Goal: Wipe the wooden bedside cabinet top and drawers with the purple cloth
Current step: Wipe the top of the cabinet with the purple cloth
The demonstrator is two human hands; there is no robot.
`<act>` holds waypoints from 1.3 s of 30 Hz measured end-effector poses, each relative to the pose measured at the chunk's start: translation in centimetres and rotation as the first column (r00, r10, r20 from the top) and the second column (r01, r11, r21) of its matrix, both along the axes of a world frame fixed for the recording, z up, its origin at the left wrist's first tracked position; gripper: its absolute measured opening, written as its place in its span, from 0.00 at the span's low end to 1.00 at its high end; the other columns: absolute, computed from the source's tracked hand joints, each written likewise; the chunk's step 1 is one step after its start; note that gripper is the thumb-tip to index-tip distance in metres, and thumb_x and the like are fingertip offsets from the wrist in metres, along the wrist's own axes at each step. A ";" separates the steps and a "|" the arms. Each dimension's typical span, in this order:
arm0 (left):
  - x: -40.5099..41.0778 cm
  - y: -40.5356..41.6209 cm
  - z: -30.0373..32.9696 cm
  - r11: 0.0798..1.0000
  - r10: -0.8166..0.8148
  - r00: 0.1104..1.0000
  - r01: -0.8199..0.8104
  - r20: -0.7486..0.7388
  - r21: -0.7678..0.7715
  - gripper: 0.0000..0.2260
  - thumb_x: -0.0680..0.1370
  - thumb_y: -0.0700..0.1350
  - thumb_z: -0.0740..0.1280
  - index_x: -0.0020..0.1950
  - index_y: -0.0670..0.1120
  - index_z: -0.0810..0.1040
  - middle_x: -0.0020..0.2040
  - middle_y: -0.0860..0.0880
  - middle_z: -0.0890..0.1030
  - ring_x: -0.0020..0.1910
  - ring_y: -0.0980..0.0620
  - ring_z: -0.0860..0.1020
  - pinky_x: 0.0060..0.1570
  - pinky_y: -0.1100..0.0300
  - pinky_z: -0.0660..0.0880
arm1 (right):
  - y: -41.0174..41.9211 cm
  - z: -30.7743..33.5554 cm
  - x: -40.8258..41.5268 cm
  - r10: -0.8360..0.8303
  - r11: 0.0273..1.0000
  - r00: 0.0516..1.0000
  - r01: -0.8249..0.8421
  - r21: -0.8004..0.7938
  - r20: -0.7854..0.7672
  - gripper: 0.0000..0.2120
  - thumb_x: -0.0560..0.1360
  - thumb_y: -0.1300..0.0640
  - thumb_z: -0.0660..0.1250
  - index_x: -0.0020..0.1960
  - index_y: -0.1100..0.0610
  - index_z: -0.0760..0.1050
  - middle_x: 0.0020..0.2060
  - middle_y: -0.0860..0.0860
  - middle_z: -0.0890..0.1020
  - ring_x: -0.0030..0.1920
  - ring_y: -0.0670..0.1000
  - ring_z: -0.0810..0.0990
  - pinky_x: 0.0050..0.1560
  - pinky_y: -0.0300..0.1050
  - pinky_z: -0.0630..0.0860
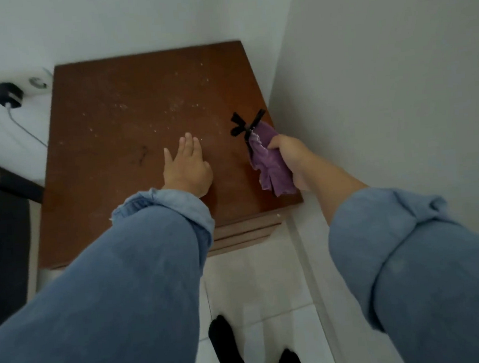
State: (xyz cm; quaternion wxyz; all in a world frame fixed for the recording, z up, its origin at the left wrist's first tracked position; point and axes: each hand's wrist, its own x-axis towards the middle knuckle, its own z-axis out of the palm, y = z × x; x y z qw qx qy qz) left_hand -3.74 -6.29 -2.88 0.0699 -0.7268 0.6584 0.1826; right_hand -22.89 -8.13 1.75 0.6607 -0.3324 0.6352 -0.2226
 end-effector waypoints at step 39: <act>6.5 -12.1 -6.0 0.942 0.068 0.994 -0.093 -0.087 -0.322 0.28 0.79 0.45 0.52 0.78 0.44 0.50 0.79 0.48 0.49 0.77 0.53 0.46 0.76 0.53 0.42 | -17.7 -9.7 11.8 0.050 0.436 0.427 -0.823 -0.365 -0.903 0.21 0.74 0.55 0.57 0.66 0.42 0.67 0.66 0.45 0.68 0.59 0.54 0.67 0.56 0.51 0.61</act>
